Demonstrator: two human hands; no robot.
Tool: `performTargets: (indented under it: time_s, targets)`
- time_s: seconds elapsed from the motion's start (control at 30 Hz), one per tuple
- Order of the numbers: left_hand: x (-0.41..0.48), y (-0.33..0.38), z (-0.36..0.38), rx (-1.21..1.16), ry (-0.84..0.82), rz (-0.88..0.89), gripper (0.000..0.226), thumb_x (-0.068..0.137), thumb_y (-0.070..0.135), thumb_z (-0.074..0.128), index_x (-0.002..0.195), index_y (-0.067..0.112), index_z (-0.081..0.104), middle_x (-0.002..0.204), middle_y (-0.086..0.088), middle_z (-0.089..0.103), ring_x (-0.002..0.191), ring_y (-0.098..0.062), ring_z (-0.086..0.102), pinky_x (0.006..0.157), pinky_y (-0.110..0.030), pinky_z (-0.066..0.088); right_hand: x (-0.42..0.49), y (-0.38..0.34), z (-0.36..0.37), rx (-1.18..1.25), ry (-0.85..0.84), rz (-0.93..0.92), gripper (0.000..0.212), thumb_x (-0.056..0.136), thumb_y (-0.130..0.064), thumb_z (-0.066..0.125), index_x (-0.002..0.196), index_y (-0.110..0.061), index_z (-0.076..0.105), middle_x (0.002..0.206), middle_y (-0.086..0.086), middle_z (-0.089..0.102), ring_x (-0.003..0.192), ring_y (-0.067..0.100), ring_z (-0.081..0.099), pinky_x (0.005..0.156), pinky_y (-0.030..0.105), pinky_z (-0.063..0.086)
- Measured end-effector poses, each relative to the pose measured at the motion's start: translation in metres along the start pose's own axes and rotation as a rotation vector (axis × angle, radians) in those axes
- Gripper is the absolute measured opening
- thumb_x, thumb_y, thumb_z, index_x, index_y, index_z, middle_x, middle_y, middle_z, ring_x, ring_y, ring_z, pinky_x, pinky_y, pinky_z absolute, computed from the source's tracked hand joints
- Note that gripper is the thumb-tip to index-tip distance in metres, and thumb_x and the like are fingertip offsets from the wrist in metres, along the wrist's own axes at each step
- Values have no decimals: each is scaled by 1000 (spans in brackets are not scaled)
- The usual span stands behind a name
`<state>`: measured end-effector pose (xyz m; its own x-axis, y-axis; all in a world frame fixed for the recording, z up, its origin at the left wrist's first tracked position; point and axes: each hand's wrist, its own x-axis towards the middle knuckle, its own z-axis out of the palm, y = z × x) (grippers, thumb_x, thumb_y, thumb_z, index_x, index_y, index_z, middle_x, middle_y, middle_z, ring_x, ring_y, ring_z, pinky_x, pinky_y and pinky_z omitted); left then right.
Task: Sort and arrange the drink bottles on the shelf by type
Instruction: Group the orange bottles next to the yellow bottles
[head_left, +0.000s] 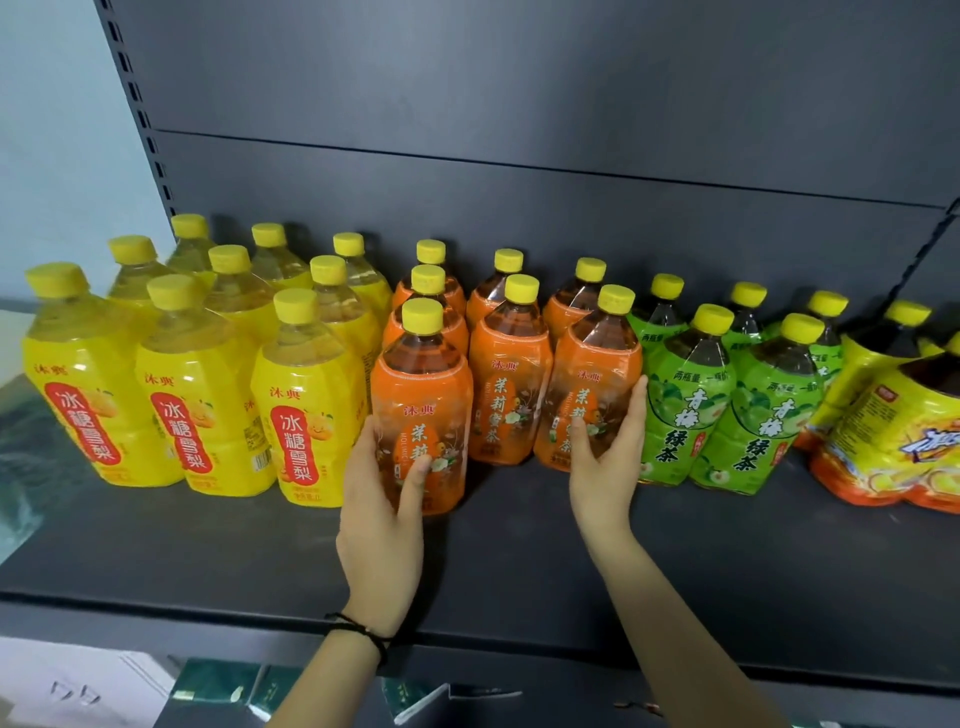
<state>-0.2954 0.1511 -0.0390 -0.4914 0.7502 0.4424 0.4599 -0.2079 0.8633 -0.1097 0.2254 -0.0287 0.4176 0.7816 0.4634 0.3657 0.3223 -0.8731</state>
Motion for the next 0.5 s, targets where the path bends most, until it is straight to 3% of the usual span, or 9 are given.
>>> performTargets:
  time_s: [0.17,0.3,0.4,0.5]
  targets:
    - [-11,9,-7,262,113,96,68,82,41,67,140,15,43,135,-9,44,123,-24,42,86,-36,45,0,3,0,12,-27,21,79,95,-21,58,153,-32,5,160,-4,20,146,11,21,118,44,26]
    - [-8,7,-7,254,113,120,79,70,44,78,133,12,44,130,-10,44,121,-24,38,94,-39,43,-1,0,2,-14,11,8,79,95,-20,59,153,-30,8,159,-3,24,146,12,23,119,43,26]
    - [0,11,1,215,70,71,101,52,48,87,131,6,40,132,-13,44,123,-25,38,101,-37,37,-4,-2,2,-133,52,1,78,94,-20,60,154,-26,10,154,5,32,142,17,29,113,29,20]
    - [5,12,8,179,96,42,104,46,42,92,127,4,40,129,-16,45,120,-28,40,102,-41,38,-5,-4,-1,-189,73,-7,79,92,-20,63,153,-26,12,141,14,37,128,18,40,101,20,26]
